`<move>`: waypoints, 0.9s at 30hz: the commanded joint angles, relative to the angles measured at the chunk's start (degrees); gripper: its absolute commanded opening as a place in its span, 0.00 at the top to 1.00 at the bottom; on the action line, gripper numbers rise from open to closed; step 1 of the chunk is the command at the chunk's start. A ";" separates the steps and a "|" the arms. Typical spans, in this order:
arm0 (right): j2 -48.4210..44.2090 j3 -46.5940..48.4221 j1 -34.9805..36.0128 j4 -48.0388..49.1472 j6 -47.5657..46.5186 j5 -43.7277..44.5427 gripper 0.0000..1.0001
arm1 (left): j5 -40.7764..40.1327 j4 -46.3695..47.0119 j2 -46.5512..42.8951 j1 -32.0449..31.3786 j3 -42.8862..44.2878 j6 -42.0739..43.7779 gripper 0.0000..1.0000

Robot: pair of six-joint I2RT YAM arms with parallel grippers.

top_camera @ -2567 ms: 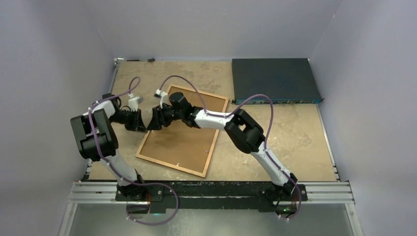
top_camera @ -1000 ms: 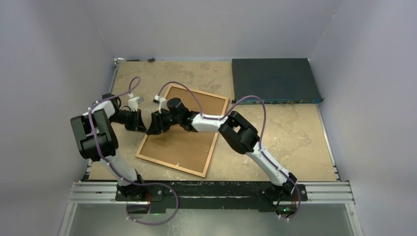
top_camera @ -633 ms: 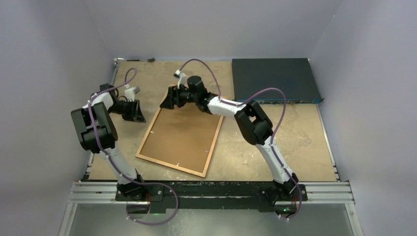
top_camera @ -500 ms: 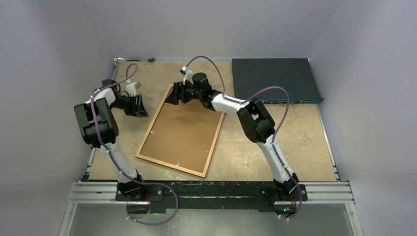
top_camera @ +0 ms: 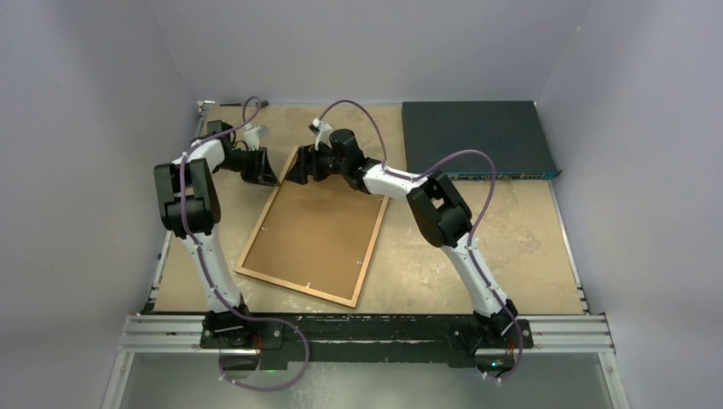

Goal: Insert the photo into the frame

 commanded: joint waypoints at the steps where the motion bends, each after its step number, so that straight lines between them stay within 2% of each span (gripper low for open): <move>1: 0.82 2.54 -0.60 1.23 -1.24 -0.59 0.20 | -0.59 2.59 2.64 -0.59 1.75 -0.59 0.83; 4: 1.84 3.68 -0.61 1.15 -1.37 -1.03 0.20 | 0.36 2.57 2.99 -1.11 0.24 0.13 0.92; 9: 2.79 4.41 -0.65 0.98 -1.84 -1.87 0.20 | 1.59 1.37 2.70 -1.82 -3.09 2.24 0.98; 19: 3.37 3.46 -0.65 1.87 -1.91 -2.34 0.21 | 3.61 -0.43 0.87 -2.10 -8.58 5.71 1.00; 27: 7.82 9.10 -0.65 0.43 -1.72 -1.97 0.21 | 3.73 -0.10 0.28 -2.06 -10.73 6.13 1.00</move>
